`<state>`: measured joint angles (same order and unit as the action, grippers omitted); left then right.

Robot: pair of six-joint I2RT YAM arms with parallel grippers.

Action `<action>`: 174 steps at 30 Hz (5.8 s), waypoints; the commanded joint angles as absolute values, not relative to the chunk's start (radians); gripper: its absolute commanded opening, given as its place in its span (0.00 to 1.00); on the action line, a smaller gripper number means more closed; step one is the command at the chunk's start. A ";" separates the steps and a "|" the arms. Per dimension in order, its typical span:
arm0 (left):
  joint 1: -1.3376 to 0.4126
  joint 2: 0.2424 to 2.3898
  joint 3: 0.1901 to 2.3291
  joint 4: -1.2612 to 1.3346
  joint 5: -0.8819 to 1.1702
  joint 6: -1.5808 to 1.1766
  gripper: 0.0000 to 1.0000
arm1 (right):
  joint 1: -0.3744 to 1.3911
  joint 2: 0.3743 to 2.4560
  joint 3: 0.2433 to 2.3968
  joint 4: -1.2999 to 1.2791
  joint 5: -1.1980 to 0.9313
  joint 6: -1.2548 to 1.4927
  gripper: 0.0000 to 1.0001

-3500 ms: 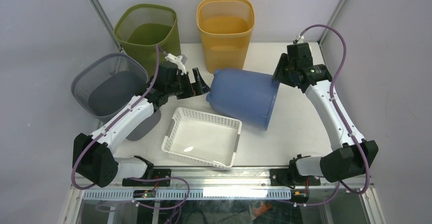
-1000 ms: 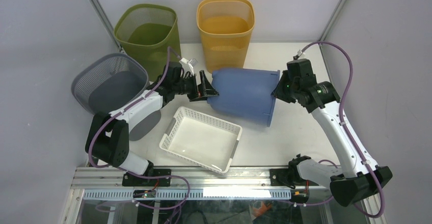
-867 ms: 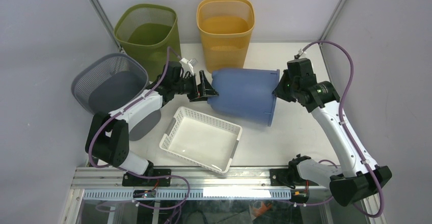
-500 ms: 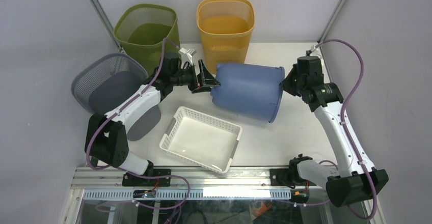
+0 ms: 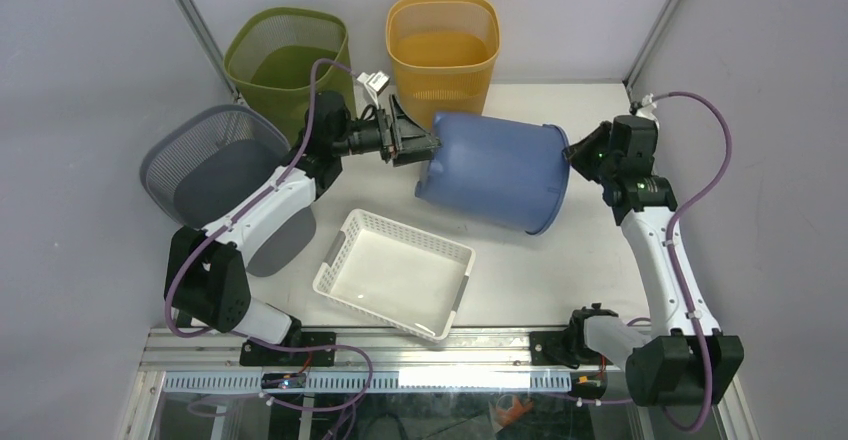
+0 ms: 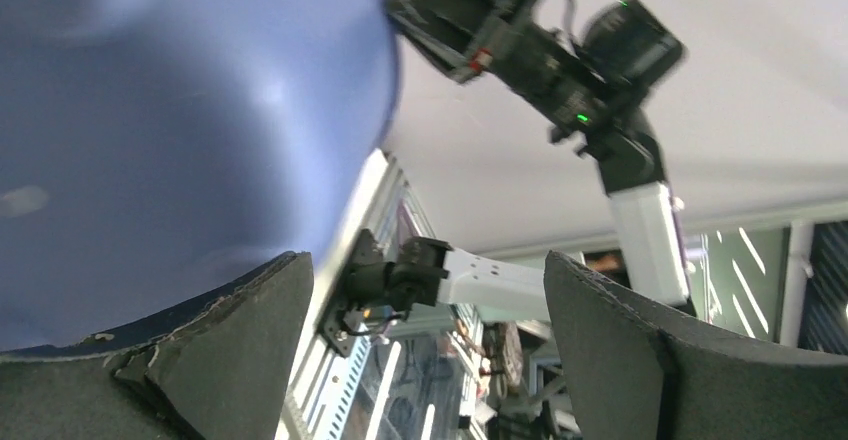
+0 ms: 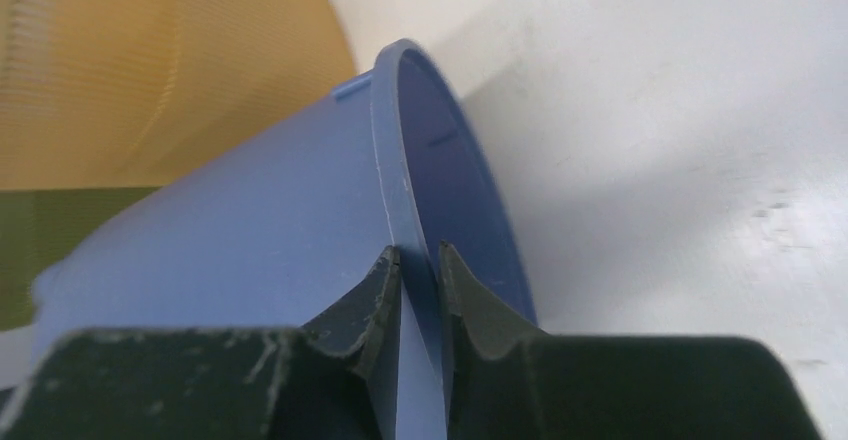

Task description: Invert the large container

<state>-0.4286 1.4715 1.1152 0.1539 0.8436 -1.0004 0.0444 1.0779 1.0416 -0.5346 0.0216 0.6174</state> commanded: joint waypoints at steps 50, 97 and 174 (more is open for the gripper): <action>-0.483 1.364 1.169 -0.018 0.835 -0.804 0.99 | -0.382 0.948 1.029 -0.798 -0.228 0.465 0.46; -0.439 1.095 1.013 -0.451 0.317 -0.606 0.99 | 0.598 1.824 1.733 -0.657 0.593 0.166 0.85; -1.296 1.709 1.286 -0.668 -0.227 -0.680 0.87 | 0.412 1.018 1.272 -0.929 0.473 0.654 0.88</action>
<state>-1.2659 1.6531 1.1751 -0.6624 -0.1261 -0.6678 0.4480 1.0767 1.2247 -0.8742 0.3386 0.6456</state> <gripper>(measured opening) 0.935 0.878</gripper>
